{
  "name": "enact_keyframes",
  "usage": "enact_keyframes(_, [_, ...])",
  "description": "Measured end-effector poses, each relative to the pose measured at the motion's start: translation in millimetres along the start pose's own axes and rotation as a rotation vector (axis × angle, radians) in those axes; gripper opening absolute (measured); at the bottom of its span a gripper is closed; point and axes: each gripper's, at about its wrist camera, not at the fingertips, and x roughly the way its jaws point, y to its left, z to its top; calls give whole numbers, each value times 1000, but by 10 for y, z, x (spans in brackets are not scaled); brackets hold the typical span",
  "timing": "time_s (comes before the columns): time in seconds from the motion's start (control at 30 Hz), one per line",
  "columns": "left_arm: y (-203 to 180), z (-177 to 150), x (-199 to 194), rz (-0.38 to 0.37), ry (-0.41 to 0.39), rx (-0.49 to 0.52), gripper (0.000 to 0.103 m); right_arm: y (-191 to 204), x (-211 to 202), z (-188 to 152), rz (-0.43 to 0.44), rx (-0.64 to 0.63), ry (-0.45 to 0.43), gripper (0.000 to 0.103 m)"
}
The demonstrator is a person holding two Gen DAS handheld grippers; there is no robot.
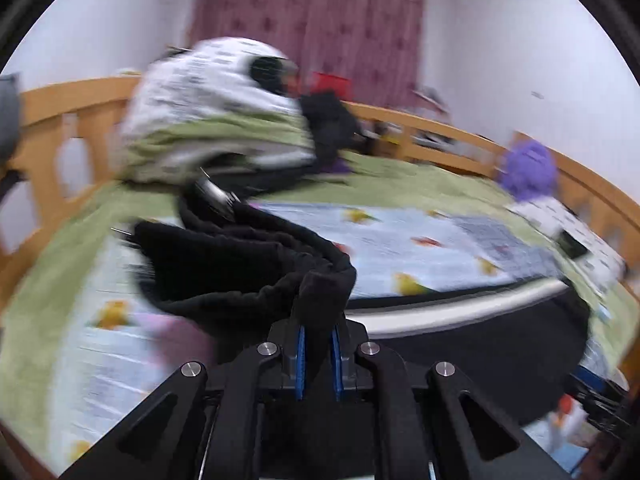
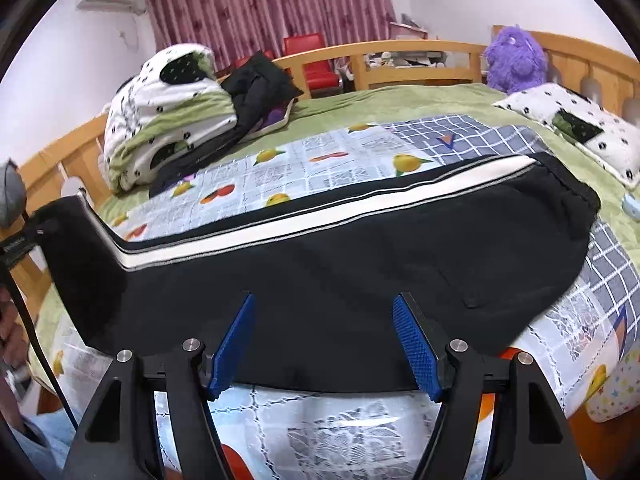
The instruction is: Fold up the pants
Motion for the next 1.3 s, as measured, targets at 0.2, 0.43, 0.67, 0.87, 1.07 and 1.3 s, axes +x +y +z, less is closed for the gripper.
enact_keyframes(0.2, [-716,-514,619,-155,160,-7,10,-319,-27,47,-17,92,-4,70])
enact_keyframes(0.43, [-714,-908,779,-233,343,-8,16,-363,106,29,20,123,43,70])
enact_keyframes(0.67, [-324,-884,197,-319,277,26,69,-1,286,-62,41,31,79,70])
enact_keyframes(0.87, [135,-766,-105,-169,218,68,69,390,582,-103,106,-51,130,70])
enact_keyframes(1.07, [675,-721,-85,13,173,32,70,719,1037,-105,202,-72,262,70])
enact_keyframes(1.3, [1178,-808,37,13,209,-115,70,1034,1516,-122,195,-88,332,71])
